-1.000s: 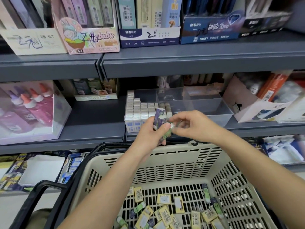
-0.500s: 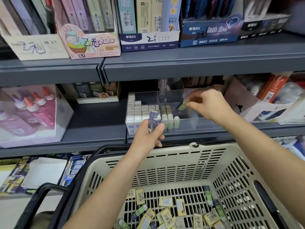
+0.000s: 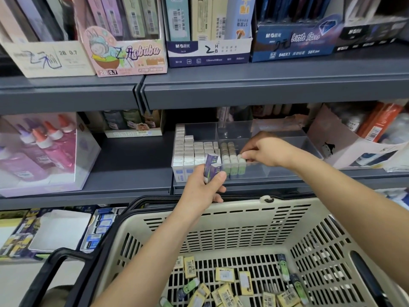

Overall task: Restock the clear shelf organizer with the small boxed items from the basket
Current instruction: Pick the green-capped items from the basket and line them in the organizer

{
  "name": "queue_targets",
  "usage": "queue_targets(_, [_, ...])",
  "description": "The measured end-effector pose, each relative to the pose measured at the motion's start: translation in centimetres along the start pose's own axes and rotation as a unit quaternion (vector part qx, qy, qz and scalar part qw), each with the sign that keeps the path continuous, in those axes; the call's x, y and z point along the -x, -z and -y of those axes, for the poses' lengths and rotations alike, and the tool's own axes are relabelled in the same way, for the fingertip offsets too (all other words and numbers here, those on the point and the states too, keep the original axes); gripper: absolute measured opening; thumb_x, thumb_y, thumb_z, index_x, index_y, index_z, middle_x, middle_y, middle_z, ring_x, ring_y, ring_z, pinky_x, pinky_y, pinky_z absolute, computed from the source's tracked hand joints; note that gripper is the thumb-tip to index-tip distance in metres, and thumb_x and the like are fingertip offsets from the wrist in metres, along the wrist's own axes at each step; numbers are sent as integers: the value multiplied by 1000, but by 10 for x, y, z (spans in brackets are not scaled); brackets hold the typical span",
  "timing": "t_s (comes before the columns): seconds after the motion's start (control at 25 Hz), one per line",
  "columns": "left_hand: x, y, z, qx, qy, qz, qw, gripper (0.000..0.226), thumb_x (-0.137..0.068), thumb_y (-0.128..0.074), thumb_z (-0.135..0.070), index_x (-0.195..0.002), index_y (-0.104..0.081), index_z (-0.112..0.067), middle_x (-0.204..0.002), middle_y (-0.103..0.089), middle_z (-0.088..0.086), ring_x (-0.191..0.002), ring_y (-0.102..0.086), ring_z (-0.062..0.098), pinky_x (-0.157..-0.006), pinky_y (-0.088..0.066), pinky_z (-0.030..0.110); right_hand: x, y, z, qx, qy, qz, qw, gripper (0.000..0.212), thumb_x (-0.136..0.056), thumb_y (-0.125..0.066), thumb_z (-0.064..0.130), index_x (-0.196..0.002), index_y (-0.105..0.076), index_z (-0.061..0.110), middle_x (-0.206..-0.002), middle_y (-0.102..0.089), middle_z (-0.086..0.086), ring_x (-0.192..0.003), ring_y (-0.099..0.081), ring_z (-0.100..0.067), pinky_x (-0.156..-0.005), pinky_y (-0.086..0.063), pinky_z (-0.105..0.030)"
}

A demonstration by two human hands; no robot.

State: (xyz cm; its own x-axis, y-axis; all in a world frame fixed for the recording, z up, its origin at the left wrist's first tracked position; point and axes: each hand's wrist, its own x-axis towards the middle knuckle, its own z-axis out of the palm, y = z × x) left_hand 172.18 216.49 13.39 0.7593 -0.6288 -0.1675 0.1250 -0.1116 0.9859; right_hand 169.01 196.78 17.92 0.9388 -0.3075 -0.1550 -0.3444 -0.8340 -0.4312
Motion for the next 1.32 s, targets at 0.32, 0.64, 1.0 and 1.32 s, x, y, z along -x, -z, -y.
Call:
queue_targets(0.32, [-2, -10, -9, 76, 71, 23, 994, 6, -94, -46, -15, -88, -49, -14, -82, -50, 5, -66, -50, 14, -50, -40, 24, 13, 3, 2, 29, 15, -37, 999, 25, -92, -53, 26, -113, -65, 18, -102, -70, 1, -99, -62, -15, -83, -42, -21])
queue_targets(0.64, [-1, -17, -11, -16, 30, 50, 998, 12, -96, -47, -14, -98, -56, -22, -79, -54, -1, -60, -46, 6, -50, -39, 16, 49, -6, 19, -60, 141, -91, 984, 22, -87, -60, 15, -106, -68, 23, -80, -58, 21, -76, -56, -3, -74, -40, -16])
queue_targets(1.0, [3, -13, -18, -50, -82, -32, 995, 10, -89, -61, -21, -80, -60, -18, -54, -61, -12, -47, -37, 6, -48, -35, 16, 57, -6, 18, -38, 151, -125, 980, 28, -82, -64, 36, -107, -69, 23, -91, -56, 13, -83, -54, -5, -81, -44, -24])
queue_targets(1.32, [1, -14, -19, -75, -69, -61, 993, 24, -82, -70, -14, -88, -55, -31, -90, -69, -1, -78, -60, 14, -71, -48, 29, 52, 4, 25, -58, 156, -131, 977, 10, -79, -68, 25, -88, -68, 27, -75, -62, 10, -64, -56, 0, -64, -42, -10])
